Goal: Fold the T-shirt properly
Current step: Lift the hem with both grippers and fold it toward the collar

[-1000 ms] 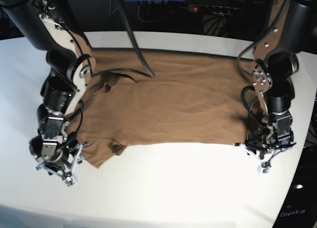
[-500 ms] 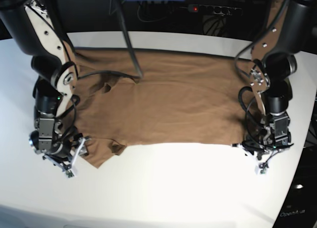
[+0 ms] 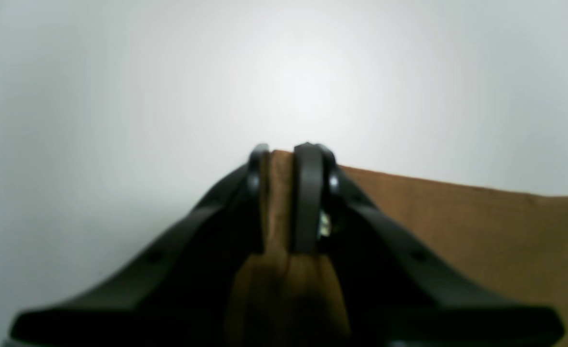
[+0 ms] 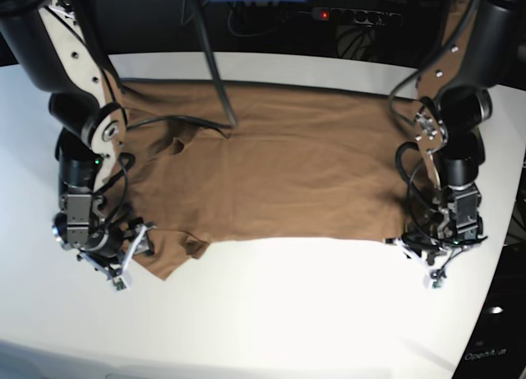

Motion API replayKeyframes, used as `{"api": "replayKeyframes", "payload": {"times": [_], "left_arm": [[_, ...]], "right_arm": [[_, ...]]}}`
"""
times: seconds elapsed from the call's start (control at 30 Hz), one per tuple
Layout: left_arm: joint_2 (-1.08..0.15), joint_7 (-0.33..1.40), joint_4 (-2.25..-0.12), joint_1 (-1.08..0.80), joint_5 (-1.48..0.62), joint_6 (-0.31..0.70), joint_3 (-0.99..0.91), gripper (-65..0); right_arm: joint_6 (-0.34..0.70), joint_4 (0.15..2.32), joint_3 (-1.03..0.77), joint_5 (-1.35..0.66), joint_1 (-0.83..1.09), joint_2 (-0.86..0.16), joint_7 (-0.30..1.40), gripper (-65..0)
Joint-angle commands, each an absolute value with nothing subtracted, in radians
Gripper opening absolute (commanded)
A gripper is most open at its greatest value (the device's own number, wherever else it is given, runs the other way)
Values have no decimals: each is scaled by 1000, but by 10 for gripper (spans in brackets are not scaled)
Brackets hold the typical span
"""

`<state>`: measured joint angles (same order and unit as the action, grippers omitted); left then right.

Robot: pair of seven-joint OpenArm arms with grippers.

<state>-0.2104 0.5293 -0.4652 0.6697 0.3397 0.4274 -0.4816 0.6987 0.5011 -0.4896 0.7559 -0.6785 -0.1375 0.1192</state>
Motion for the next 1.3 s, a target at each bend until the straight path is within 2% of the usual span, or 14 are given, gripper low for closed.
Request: {"api": "replayKeyframes", "payload": {"times": [0.0,0.07,0.13,0.23,0.27,0.47,0.83,1.1,1.27], "left_arm": [[-199,605,-455,664,357,444,-479,-567],[-199,605,-455,661,357,444,-479,-567],[-199,605,-456,654,357,444,-481,-567],[-199,605,-456,650,357,444,-481,-567],[-199,605,-456,648,357,444,-481,-567],[-199,605,-456,648,355,449,-483,-567],[-173,602,-469,634,354,453,-486,-568],[-90,673,-748,522,352,456,-486,-568],[-62,771,-949,456,352,561,-486,-568]], "right_arm": [[698,510,-489,748,-714,-143,102,-300],[698,510,-486,748,-713,-143,93,-354],[698,510,-483,751,-711,-143,91,-444],[698,518,-483,754,-708,-145,93,-618],[698,518,-481,754,-708,-145,93,-650],[698,538,-479,756,-707,-150,91,-643],[698,845,-479,754,-550,-101,91,-643],[698,900,-479,754,-495,-81,90,-643],[698,901,-479,754,-490,-81,90,-643]]}}
